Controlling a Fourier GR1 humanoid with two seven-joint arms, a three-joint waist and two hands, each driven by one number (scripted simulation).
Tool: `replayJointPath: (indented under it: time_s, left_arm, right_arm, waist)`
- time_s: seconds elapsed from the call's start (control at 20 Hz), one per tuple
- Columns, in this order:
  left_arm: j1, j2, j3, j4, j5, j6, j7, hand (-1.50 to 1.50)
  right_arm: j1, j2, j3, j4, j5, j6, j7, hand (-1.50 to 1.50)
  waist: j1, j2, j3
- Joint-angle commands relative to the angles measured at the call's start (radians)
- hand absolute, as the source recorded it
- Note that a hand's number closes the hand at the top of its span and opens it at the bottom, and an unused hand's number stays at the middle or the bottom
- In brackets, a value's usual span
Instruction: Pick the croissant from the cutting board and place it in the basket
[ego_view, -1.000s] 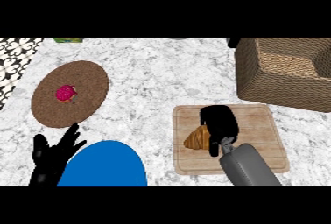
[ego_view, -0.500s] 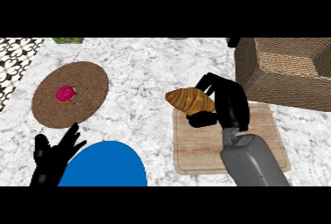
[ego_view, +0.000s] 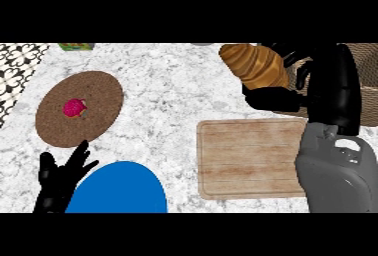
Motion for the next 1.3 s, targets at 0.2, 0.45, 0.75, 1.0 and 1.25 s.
replayJointPath:
  time_s: [0.2, 0.45, 0.75, 1.0, 1.25]
  left_arm:
    - [-0.021, -0.005, -0.004, 0.019, -0.002, -0.018, 0.039, 0.00]
    - [0.027, -0.015, -0.009, 0.009, -0.022, -0.022, 0.004, 0.00]
    - [0.016, -0.042, -0.019, -0.003, -0.037, 0.002, 0.040, 0.00]
    - [-0.006, -0.062, -0.024, 0.027, -0.055, 0.009, 0.024, 0.00]
    - [0.011, -0.046, -0.018, 0.002, -0.049, -0.016, 0.017, 0.00]
  right_arm:
    - [-0.282, -0.164, -0.248, 0.074, -0.081, 0.129, 0.118, 1.50]
    - [-0.235, -0.265, -0.350, 0.212, -0.170, 0.111, -0.033, 1.50]
    - [-0.233, -0.322, -0.366, 0.378, -0.154, 0.057, -0.147, 1.50]
    - [-0.284, -0.361, -0.391, 0.593, -0.181, 0.011, -0.287, 1.50]
    - [-0.313, -0.368, -0.455, 0.822, -0.213, -0.103, -0.427, 1.50]
  waist:
    - [0.007, 0.007, -0.008]
    - [0.011, 0.009, -0.008]
    - [0.013, 0.009, -0.008]
    - [0.017, 0.012, -0.008]
    - [0.026, 0.015, -0.007]
